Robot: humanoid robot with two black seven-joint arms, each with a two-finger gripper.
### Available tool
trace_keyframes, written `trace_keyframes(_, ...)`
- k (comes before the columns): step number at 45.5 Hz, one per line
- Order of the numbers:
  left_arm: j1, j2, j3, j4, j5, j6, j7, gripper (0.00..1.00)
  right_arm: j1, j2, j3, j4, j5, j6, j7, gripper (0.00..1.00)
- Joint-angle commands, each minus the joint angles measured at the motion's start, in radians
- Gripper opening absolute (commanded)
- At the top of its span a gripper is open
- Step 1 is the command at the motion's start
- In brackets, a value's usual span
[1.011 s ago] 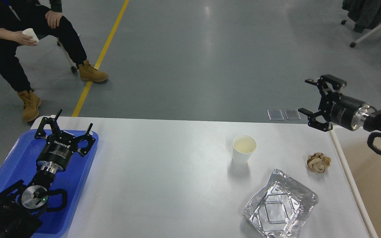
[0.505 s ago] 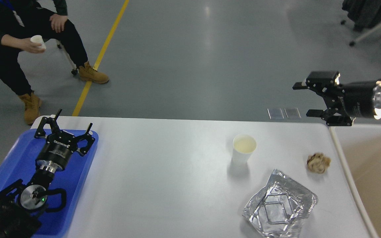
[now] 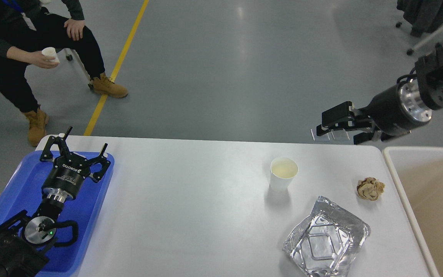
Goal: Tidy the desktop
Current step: 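Move the open right gripper over the white paper cup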
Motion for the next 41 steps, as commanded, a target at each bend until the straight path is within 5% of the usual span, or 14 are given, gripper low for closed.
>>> trace_keyframes(1, 0.0, -0.001, 0.0, 0.0, 0.0, 0.0, 0.0, 0.99, 0.111, 0.233, -0.067, 0.005, -0.09, 0.048, 0.008, 1.0)
trace_keyframes(15, -0.002, -0.001, -0.003, 0.0, 0.0, 0.0, 0.0, 0.99, 0.122, 0.351, -0.058, -0.062, -0.164, 0.117, 0.011, 1.0)
trace_keyframes(32, 0.0, -0.001, -0.003, 0.0, 0.0, 0.0, 0.0, 0.99, 0.054, 0.379, -0.01, -0.173, -0.178, 0.318, 0.015, 1.0)
trace_keyframes(41, 0.0, -0.001, -0.003, 0.0, 0.0, 0.0, 0.0, 0.99, 0.033, 0.341, -0.01, -0.183, -0.171, 0.318, 0.049, 1.0)
